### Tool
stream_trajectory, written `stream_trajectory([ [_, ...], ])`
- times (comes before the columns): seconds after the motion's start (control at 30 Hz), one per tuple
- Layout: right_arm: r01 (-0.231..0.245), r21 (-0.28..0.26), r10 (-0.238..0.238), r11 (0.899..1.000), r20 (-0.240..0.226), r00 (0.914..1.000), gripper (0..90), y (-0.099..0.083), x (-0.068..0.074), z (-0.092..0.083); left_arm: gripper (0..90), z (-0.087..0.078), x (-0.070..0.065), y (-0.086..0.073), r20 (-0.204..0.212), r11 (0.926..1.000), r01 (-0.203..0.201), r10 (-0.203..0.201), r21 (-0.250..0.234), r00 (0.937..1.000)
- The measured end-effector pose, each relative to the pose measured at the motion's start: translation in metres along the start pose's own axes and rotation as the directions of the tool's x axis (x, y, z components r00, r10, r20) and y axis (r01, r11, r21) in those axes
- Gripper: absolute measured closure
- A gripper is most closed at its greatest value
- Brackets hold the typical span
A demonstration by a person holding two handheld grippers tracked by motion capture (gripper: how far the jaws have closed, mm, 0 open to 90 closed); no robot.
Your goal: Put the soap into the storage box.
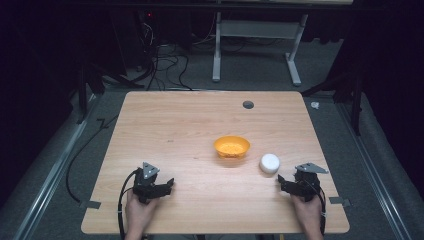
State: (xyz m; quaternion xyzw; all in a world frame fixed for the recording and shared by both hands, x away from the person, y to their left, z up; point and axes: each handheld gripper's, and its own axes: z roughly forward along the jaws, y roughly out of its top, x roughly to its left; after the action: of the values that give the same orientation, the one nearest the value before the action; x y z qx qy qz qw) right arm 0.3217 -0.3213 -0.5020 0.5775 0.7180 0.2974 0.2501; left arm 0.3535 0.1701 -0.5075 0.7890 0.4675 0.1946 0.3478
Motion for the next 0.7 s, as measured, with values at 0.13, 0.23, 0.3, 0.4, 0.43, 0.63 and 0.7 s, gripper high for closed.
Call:
stream_trajectory([
  [0.13,-0.001,0.001,0.001,1.0,0.002,1.0,21.6,0.0,0.0002,-0.0001,18.8,0.0,0.0001,0.0,0.001,1.0,0.0,0.0,0.0,1.0],
  [0.23,-0.001,-0.001,0.001,1.0,0.001,1.0,21.7,-0.0002,0.0004,-0.0001,18.8,0.0,0.0001,0.0,0.001,1.0,0.001,-0.001,0.0,1.0],
  [0.3,-0.002,0.002,0.002,1.0,0.001,1.0,21.7,-0.0002,0.0008,-0.0005,18.8,0.0,0.0001,0.0,0.001,1.0,0.001,-0.001,0.0,1.0],
  [0.4,-0.001,0.003,0.001,1.0,0.002,1.0,21.7,-0.0003,0.001,-0.0006,18.8,-0.0001,0.0001,0.0,0.001,1.0,0.002,-0.002,-0.001,1.0],
  [0.43,-0.001,0.003,0.001,1.0,0.002,1.0,21.7,-0.0003,0.0011,-0.0007,18.8,-0.0001,0.0002,-0.0001,0.002,1.0,0.002,-0.002,-0.001,1.0],
  [0.63,0.001,0.003,-0.001,1.0,0.0,1.0,21.7,-0.0003,0.0012,-0.0007,18.8,-0.0001,0.0001,0.0,0.001,1.0,0.002,-0.002,-0.001,1.0],
  [0.7,0.003,0.003,-0.003,1.0,-0.001,1.0,21.6,-0.0004,0.0012,-0.0008,18.8,-0.0001,0.0001,0.0,0.001,1.0,0.001,-0.001,0.0,1.0],
])
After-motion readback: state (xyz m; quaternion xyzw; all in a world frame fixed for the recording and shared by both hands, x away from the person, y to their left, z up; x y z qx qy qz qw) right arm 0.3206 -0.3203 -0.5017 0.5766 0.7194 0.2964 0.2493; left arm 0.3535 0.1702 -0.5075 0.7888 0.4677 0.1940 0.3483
